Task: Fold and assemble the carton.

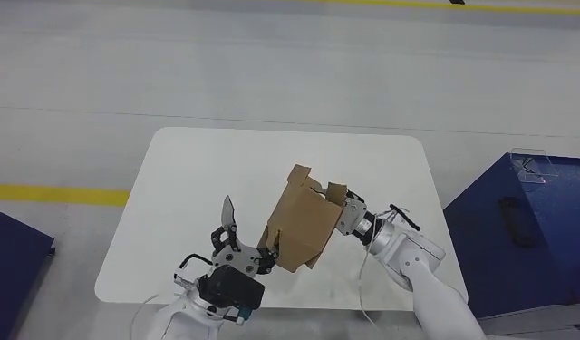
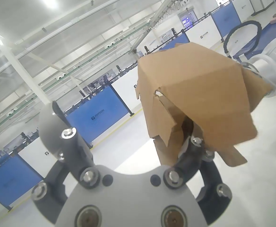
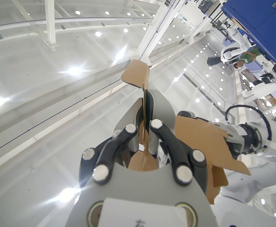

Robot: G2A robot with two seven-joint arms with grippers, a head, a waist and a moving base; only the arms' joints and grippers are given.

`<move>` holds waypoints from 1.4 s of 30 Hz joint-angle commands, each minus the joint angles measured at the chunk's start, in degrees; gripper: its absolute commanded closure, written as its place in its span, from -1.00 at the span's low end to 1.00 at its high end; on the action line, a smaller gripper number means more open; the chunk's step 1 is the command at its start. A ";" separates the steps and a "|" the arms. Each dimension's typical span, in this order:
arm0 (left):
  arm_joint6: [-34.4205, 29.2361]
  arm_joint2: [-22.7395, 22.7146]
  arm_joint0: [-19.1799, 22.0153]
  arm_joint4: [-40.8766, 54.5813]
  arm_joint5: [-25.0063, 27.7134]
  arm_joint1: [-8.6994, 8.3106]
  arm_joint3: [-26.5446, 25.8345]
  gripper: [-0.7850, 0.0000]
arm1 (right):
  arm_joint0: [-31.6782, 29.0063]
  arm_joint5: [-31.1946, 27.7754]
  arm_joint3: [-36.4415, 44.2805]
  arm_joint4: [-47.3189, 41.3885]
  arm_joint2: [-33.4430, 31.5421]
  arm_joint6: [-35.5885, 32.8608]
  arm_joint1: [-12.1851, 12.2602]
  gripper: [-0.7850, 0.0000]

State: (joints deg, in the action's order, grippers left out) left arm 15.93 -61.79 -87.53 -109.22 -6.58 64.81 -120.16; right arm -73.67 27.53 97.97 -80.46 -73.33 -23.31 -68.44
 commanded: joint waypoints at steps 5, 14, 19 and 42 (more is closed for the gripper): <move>-0.81 0.28 0.70 -0.72 -0.49 0.43 0.27 0.42 | -0.55 0.51 0.17 -0.07 0.25 -0.27 -0.06 1.00; -0.87 0.28 0.50 -1.60 0.50 0.77 0.45 1.00 | -0.38 1.53 0.17 1.24 0.85 0.21 -0.09 -1.00; -0.11 -0.42 0.18 -2.10 -0.47 0.92 0.21 1.00 | -0.38 1.53 0.17 1.24 0.85 0.21 -0.09 -1.00; -11.61 -1.79 -1.07 21.47 6.99 1.56 -6.96 1.00 | -1.82 -5.92 -1.68 2.98 -7.65 -5.41 0.62 -1.00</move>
State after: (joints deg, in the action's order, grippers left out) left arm 7.56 -62.87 -88.54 -98.56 -0.95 66.22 -125.30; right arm -74.66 23.68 94.84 -79.85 -80.90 -27.15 -67.86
